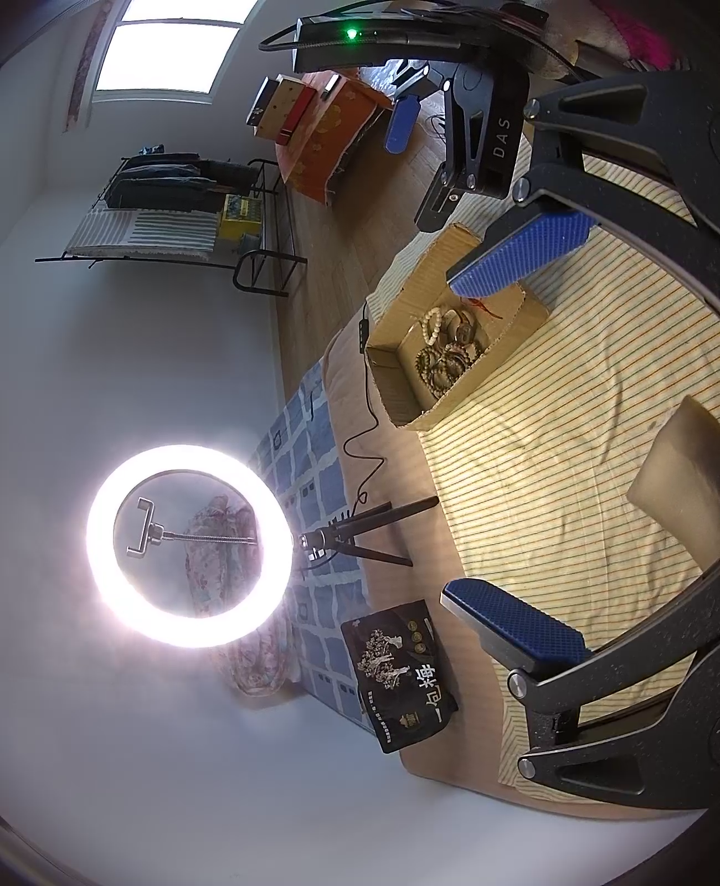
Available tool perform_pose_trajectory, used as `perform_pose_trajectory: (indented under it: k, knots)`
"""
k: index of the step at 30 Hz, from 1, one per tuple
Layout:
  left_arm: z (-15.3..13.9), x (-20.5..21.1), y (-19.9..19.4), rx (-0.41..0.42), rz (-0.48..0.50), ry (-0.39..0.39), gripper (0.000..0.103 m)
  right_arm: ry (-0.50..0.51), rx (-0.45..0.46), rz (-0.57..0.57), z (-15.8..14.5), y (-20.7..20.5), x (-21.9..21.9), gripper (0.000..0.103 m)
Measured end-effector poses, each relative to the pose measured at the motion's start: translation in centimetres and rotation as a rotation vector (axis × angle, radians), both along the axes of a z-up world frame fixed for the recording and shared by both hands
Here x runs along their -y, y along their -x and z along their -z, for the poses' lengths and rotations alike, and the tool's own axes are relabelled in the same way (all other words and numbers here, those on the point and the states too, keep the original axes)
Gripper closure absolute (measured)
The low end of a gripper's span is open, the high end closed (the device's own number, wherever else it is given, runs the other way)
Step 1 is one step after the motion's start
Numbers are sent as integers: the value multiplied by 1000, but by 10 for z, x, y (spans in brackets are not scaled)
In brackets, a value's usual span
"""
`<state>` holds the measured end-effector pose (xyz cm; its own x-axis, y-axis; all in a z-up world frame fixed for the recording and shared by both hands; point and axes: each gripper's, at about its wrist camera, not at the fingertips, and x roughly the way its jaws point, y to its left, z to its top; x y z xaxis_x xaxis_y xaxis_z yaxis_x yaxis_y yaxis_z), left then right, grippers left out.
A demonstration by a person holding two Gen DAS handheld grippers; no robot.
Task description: Organize jewelry
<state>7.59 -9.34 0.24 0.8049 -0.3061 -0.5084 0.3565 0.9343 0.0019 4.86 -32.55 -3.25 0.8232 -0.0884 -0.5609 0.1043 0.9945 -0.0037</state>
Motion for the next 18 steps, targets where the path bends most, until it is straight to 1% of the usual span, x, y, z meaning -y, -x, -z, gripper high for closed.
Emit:
perform_pose_trajectory:
  k: [12, 18]
  knots:
    - [2, 3, 5, -10, -20, 13, 0, 4, -6, -3, 1, -1, -2, 0]
    - [1, 3, 8, 32, -36, -5, 0, 5, -8, -4, 1, -1, -2, 0]
